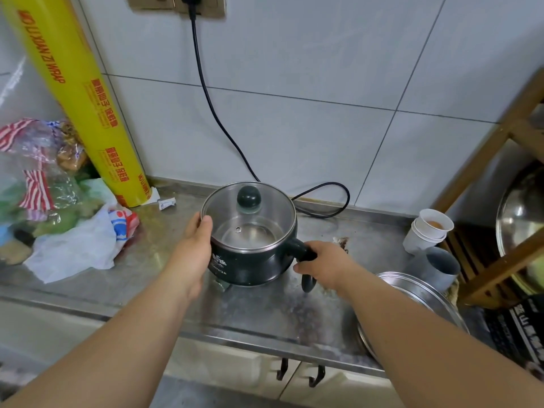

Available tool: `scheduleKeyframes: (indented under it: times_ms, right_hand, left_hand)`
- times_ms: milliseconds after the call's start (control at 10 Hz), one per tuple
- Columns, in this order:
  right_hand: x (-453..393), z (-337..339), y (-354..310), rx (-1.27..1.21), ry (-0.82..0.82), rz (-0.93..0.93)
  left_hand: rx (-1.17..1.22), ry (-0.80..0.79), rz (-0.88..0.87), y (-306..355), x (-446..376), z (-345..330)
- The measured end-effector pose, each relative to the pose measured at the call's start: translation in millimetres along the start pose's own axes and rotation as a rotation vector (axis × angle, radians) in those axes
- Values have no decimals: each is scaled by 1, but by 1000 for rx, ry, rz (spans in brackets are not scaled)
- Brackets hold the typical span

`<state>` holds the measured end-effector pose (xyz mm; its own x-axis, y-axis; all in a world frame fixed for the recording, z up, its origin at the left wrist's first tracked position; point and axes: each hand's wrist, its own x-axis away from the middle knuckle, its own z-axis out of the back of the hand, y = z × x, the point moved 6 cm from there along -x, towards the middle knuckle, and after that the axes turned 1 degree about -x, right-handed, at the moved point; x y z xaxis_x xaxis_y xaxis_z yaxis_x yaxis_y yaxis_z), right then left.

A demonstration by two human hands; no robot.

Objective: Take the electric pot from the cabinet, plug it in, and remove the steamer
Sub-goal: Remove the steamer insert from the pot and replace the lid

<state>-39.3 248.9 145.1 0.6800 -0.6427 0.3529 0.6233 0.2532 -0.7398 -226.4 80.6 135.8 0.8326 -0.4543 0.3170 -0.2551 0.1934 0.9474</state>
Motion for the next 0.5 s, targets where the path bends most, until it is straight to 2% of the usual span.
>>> scheduleKeyframes:
  times_ms: [100,300,400,500]
  right_hand:
    - [-3,2,1,10,14,-24]
    - [-7,3,1,5,24,-43]
    - [-7,3,3,-52,18,-51]
    - [3,6,4,-170,80,-69]
  left_hand:
    - [-32,-70,-15,5,-2,-8]
    - [-94,-88,-34,14,0,-9]
    - [-127,-32,-50,19,8,2]
    - [-203,63,-84,29,24,20]
